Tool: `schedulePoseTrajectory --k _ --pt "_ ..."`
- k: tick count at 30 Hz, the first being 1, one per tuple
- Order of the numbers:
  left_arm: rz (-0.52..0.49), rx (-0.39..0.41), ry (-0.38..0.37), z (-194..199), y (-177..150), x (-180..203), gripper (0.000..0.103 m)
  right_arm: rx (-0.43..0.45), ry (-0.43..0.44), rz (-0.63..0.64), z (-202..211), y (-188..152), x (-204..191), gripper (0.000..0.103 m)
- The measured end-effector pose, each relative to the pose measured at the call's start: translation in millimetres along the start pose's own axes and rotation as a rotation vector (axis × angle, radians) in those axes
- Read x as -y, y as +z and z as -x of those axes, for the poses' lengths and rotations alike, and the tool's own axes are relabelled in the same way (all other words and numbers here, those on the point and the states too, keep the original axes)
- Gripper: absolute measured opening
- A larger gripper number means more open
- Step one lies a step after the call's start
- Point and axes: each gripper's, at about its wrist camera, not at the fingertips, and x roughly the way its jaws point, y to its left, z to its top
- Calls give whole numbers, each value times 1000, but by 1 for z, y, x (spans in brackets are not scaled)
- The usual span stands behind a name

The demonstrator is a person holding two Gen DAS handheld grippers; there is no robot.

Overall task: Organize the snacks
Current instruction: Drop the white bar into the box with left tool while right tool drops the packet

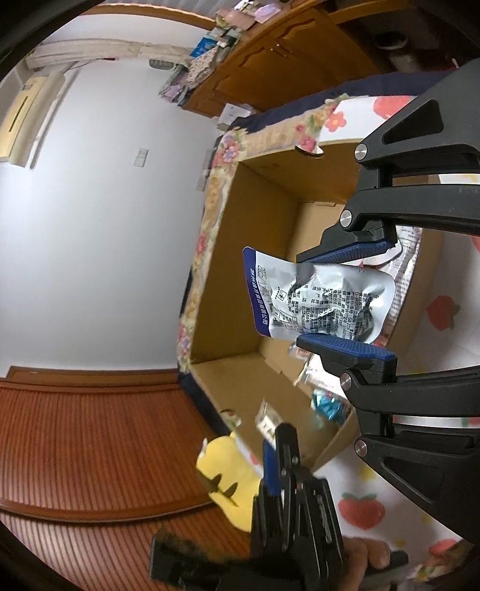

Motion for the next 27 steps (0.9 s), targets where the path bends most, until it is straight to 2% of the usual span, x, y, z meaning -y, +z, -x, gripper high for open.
schedulePoseTrajectory --k 10,14,22,27 --pt "-18 -5 19 -3 -4 9 25 -54 18 -76 -22 -14 8 37" --pt "-22 4 32 -1 -4 10 37 -64 40 -105 -27 -17 14 37" --pt "-58 30 68 6 -5 19 40 -60 68 -139 -26 -19 18 39" --pt "-76 60 86 26 0 29 40 -31 68 -130 -8 -14 14 39"
